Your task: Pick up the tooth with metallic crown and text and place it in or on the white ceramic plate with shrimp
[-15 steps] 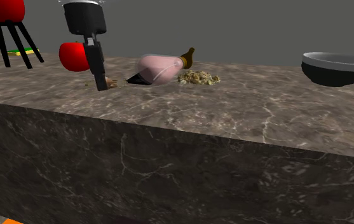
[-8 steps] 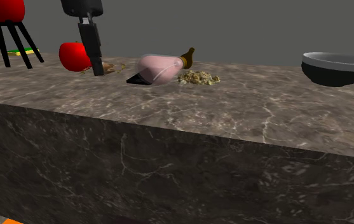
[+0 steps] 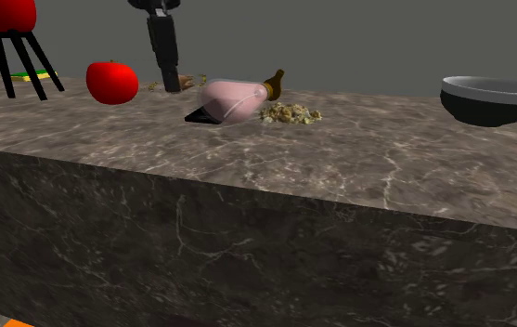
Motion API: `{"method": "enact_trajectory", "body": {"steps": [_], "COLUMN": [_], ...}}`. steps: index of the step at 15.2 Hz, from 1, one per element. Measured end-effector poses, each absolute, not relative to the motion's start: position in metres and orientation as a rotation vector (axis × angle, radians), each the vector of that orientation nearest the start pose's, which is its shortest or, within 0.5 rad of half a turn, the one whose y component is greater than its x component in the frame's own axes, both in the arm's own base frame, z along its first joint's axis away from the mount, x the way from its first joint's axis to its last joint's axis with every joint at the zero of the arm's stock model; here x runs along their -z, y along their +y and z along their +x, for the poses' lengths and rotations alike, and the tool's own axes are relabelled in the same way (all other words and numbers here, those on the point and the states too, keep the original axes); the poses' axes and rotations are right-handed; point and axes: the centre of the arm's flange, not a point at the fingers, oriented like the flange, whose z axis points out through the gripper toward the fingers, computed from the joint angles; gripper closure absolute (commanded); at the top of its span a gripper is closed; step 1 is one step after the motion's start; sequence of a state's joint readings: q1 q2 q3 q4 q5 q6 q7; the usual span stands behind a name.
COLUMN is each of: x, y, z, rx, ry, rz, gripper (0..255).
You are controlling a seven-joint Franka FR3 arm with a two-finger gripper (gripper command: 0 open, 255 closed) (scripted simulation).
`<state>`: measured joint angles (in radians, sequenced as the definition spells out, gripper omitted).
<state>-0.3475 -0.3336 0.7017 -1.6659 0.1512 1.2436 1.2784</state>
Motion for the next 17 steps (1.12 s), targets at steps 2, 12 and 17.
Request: {"method": "enact_trajectory", "body": {"steps": [2,12,17], "x": [-0.674,-0.677,-0.676], "y": [0.209,0.122,0.081], "z": [0.404,0.506,0.553], "rx": [-0.113,-0.113,-0.112], "ry": [1.486,1.485,1.482], "rz": [-2.952,-2.952,-2.953], "gripper": [255,255,255]}}
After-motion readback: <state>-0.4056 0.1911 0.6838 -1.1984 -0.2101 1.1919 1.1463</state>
